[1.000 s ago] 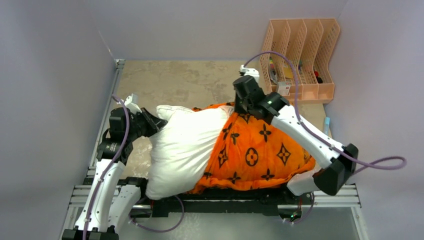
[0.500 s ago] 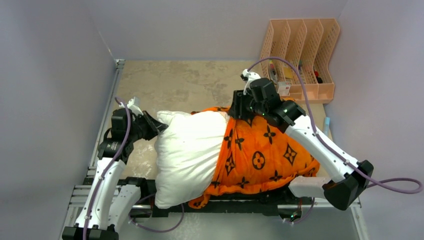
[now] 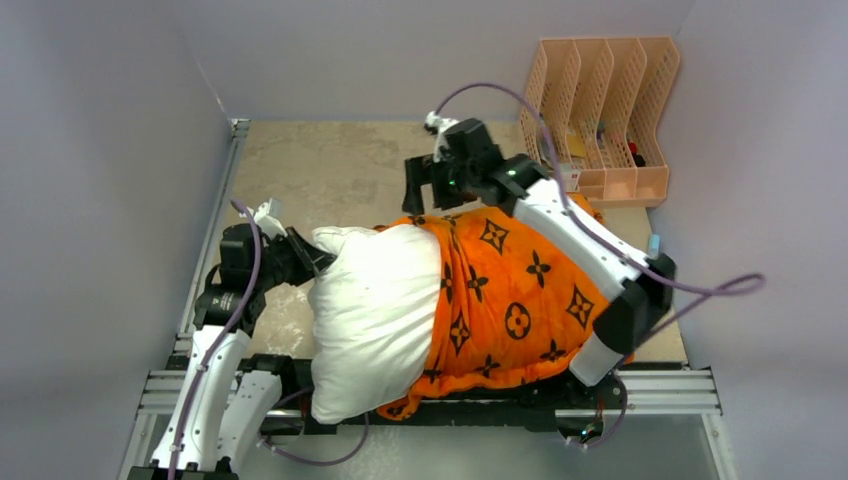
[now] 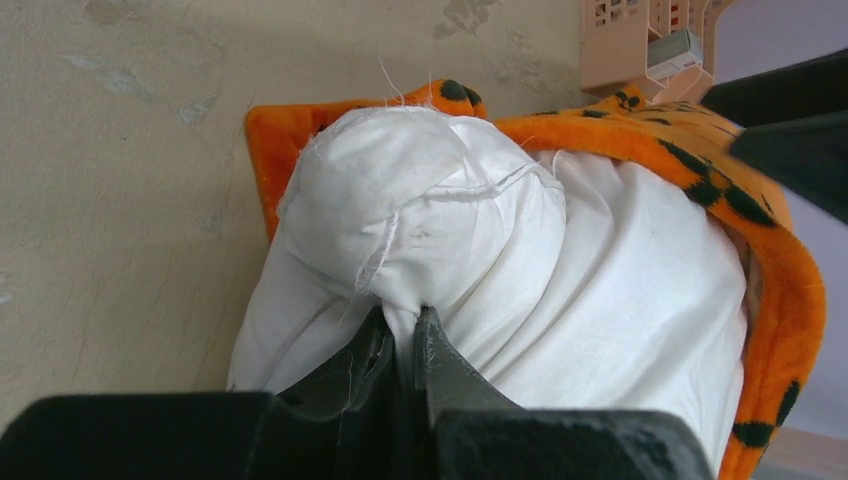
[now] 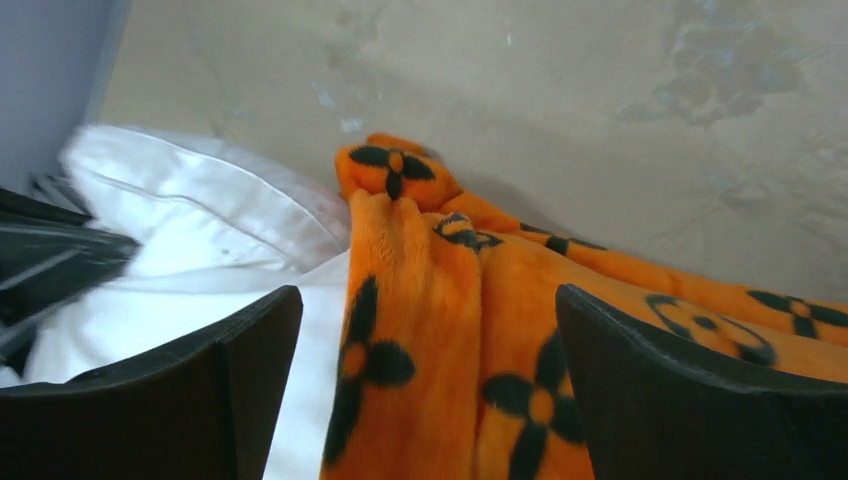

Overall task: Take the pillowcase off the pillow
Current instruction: Remove the pillow from the pillowcase.

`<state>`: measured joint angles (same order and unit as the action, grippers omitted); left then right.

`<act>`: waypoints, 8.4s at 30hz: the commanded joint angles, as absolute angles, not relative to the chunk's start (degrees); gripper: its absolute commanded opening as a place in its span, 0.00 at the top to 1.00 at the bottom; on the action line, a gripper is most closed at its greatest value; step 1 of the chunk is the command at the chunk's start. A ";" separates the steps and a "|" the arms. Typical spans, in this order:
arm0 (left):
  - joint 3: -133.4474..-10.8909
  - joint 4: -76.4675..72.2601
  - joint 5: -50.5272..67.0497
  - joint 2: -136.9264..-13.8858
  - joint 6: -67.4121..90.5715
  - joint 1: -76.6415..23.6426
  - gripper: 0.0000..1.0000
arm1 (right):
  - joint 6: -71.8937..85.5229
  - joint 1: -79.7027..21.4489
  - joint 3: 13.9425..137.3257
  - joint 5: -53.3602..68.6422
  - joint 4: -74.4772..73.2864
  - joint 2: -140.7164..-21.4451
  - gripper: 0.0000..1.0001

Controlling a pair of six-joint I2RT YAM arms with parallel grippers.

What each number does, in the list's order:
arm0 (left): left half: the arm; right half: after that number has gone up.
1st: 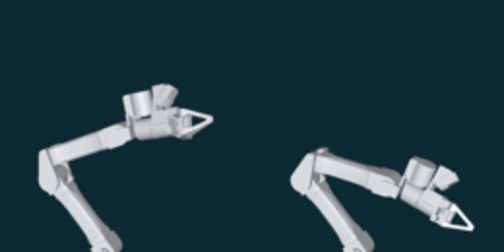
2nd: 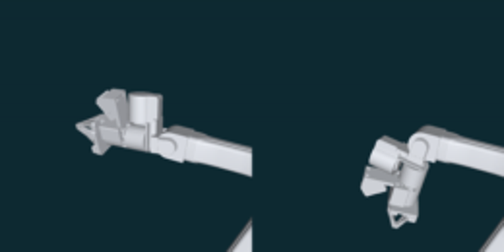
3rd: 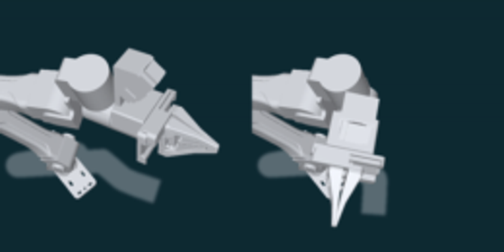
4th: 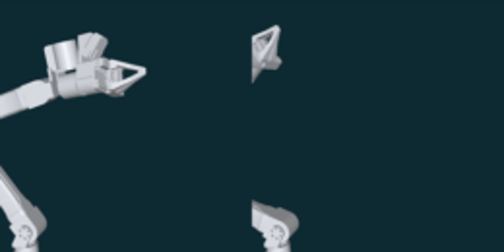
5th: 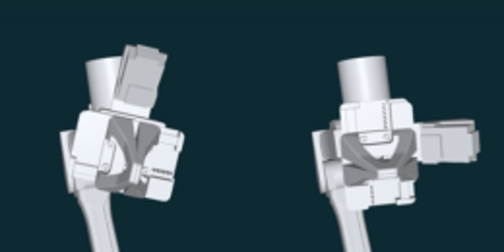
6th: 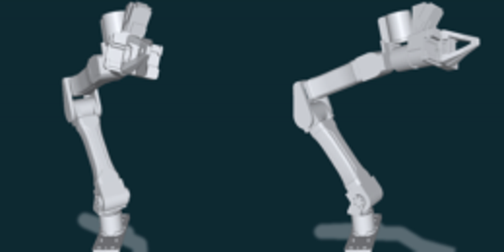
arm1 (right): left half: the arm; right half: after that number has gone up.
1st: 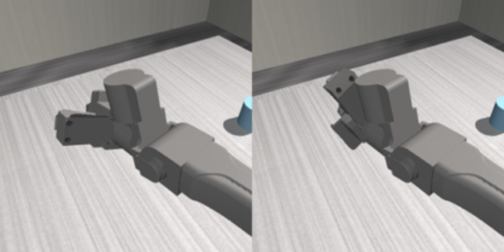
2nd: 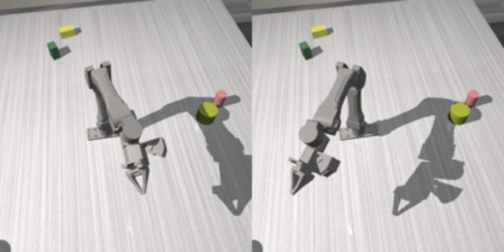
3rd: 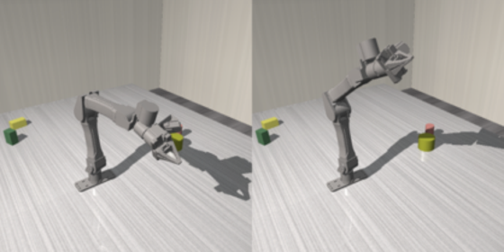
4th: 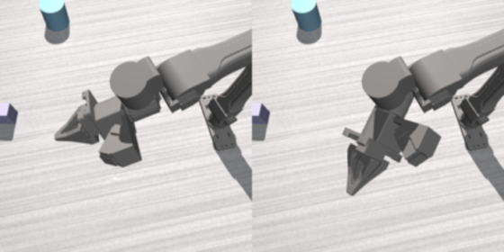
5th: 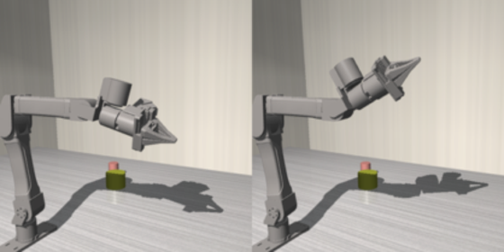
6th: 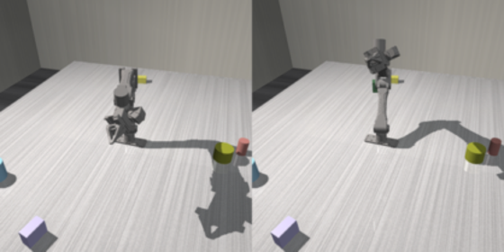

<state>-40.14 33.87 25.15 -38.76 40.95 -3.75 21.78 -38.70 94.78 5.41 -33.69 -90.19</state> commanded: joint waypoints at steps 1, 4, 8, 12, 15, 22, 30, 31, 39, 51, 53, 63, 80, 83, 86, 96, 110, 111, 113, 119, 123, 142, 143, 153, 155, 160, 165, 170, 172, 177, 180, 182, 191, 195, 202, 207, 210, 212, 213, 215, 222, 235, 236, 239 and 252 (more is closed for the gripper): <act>-41.97 36.51 28.49 -37.78 38.25 -3.53 1.00 | 18.25 -43.19 101.07 3.89 -44.00 -100.36 0.07; -42.49 38.06 27.41 -36.93 37.72 -3.52 1.00 | 17.91 -43.76 104.72 -4.53 -50.16 -105.39 0.28; -42.74 40.08 25.97 -35.43 37.88 -3.54 1.00 | 18.18 -43.81 104.34 -15.26 -49.09 -103.66 0.65; -42.95 42.06 24.37 -35.34 37.74 -3.52 1.00 | 16.74 -41.57 106.59 -33.36 -49.88 -101.88 1.00; -43.88 44.85 22.01 -35.29 37.41 -3.54 1.00 | 16.34 -34.71 103.91 -35.12 -49.61 -99.34 1.00; -44.61 50.30 12.92 -34.99 38.42 -3.52 1.00 | 16.22 -21.39 95.92 -34.49 -42.76 -90.94 1.00; -46.42 49.26 8.10 -38.58 38.13 -3.55 1.00 | 15.67 -20.41 95.34 -13.94 -42.63 -88.39 0.96; -46.86 48.65 7.82 -39.69 38.22 -3.54 1.00 | 15.72 -21.57 94.34 -8.62 -41.29 -87.06 0.88; -54.09 44.79 2.47 -50.88 37.93 -3.52 1.00 | 18.53 -29.52 92.66 4.10 -43.20 -77.08 0.28; -63.01 41.23 2.08 -67.08 38.26 -3.39 1.00 | 34.30 -59.21 77.35 -13.71 -43.65 -68.67 0.22; -64.08 41.46 1.52 -67.82 37.96 -3.30 1.00 | 38.37 -63.01 77.96 -21.66 -47.05 -71.40 0.22; -66.98 43.95 10.26 -71.72 32.06 14.81 1.00 | 55.46 -64.85 75.34 -48.25 -69.23 -71.36 0.95; -81.31 36.75 21.06 -86.58 38.40 13.97 0.72 | 36.20 -52.91 66.60 -16.10 -36.36 -66.16 0.98; -81.71 42.59 16.36 -83.67 34.69 12.43 0.39 | 39.01 -52.83 67.38 -15.15 -33.56 -69.74 0.96; -76.49 45.91 8.40 -76.57 34.74 12.71 0.33 | 40.39 -52.24 71.14 -17.37 -32.90 -76.38 0.95; -57.46 40.37 14.95 -45.33 55.20 12.61 0.24 | 38.64 -47.90 84.39 -14.24 -29.19 -93.16 0.97; -59.29 58.58 27.29 -37.27 50.57 12.48 0.19 | 34.40 -42.69 102.48 -5.20 -28.34 -106.39 0.98; -58.16 59.90 27.72 -36.49 50.28 12.48 0.19 | 34.25 -42.60 103.32 -5.89 -28.57 -106.69 0.98; -56.17 61.42 28.54 -36.02 48.90 12.48 0.18 | 33.70 -42.39 104.42 -6.08 -28.82 -107.11 0.98; -53.88 60.57 27.93 -39.66 45.43 9.95 0.17 | 32.51 -42.37 103.79 -2.43 -28.88 -107.88 0.99; -49.95 56.83 25.77 -41.49 45.69 9.83 0.16 | 32.14 -42.36 100.57 -2.49 -26.75 -105.97 0.98; -45.84 34.83 9.86 -52.71 57.11 -4.48 1.00 | 24.02 -66.85 81.59 -19.61 -29.37 -81.77 0.26; -45.69 34.63 9.90 -52.73 57.25 -4.48 1.00 | 24.66 -68.65 79.68 -20.04 -27.58 -81.21 0.26; -45.77 38.76 10.41 -51.33 54.54 -4.48 1.00 | -2.35 -75.38 80.87 -39.44 -16.07 -94.67 0.29; -46.71 42.40 9.65 -51.60 52.10 -4.42 1.00 | -5.18 -75.41 81.60 -45.86 -18.18 -97.50 0.53; -49.32 45.80 3.52 -52.03 50.67 -4.31 1.00 | 10.15 -75.10 79.45 -53.11 -32.37 -93.93 1.00; -53.98 45.84 -0.10 -59.08 46.97 0.66 1.00 | 38.05 -72.48 67.98 -47.79 -48.36 -79.77 1.00; -55.95 43.62 14.96 -66.49 38.96 23.27 1.00 | 49.41 -65.78 58.99 -34.17 -54.84 -65.85 1.00; -58.70 44.87 16.09 -68.92 38.23 23.47 1.00 | 50.74 -65.53 57.07 -33.92 -53.49 -60.77 1.00; -58.22 44.39 14.68 -65.43 38.59 23.48 1.00 | 43.81 -65.57 58.62 -31.05 -43.39 -55.81 1.00; -57.42 45.31 19.94 -64.33 36.82 23.35 1.00 | 35.23 -65.57 60.63 -24.14 -34.06 -58.08 1.00; -55.44 43.56 26.40 -62.57 37.46 23.13 0.88 | 33.70 -65.56 63.01 -24.47 -32.07 -62.23 1.00; -54.26 49.64 15.54 -49.69 46.25 6.97 0.28 | 35.18 -65.50 73.32 -23.73 -31.37 -81.89 1.00; -48.86 53.24 17.60 -41.66 48.34 6.42 0.24 | 33.24 -63.88 78.94 -21.00 -27.86 -86.62 1.00; -47.29 60.04 20.73 -36.21 46.90 6.48 0.21 | 30.31 -61.26 89.17 -16.54 -24.58 -93.86 1.00; -45.00 50.05 23.22 -36.83 52.60 6.42 0.19 | 30.56 -61.08 91.75 -12.82 -23.87 -96.65 1.00; -43.11 44.64 22.73 -38.03 55.38 6.42 0.18 | 31.32 -61.11 89.10 -11.04 -23.21 -95.53 1.00; -40.84 39.78 23.31 -39.09 56.77 6.36 0.18 | 31.38 -61.11 87.55 -10.43 -22.76 -94.49 1.00; -39.35 36.66 24.18 -39.90 58.17 6.08 0.18 | 31.38 -61.09 86.71 -10.11 -22.22 -93.91 1.00; -37.93 33.35 22.76 -41.61 59.13 4.26 0.17 | 31.69 -61.09 84.85 -10.63 -21.06 -92.47 1.00; -34.71 17.40 10.44 -48.54 66.20 -11.78 0.17 | 31.99 -61.15 80.86 -9.68 -20.42 -89.84 1.00; -52.94 26.51 -8.93 -59.63 51.99 -9.20 1.00 | 32.29 -61.11 65.32 -1.55 -31.94 -77.54 1.00; -55.72 29.43 -5.95 -62.24 49.46 -4.58 1.00 | 31.30 -61.16 63.61 -0.27 -32.15 -76.56 1.00; -59.12 31.22 3.79 -66.88 45.57 7.64 1.00 | 31.13 -63.47 60.37 4.72 -37.97 -73.53 1.00; -51.25 35.30 8.55 -58.74 44.12 12.04 1.00 | 32.04 -65.57 67.54 -1.42 -35.32 -61.71 0.58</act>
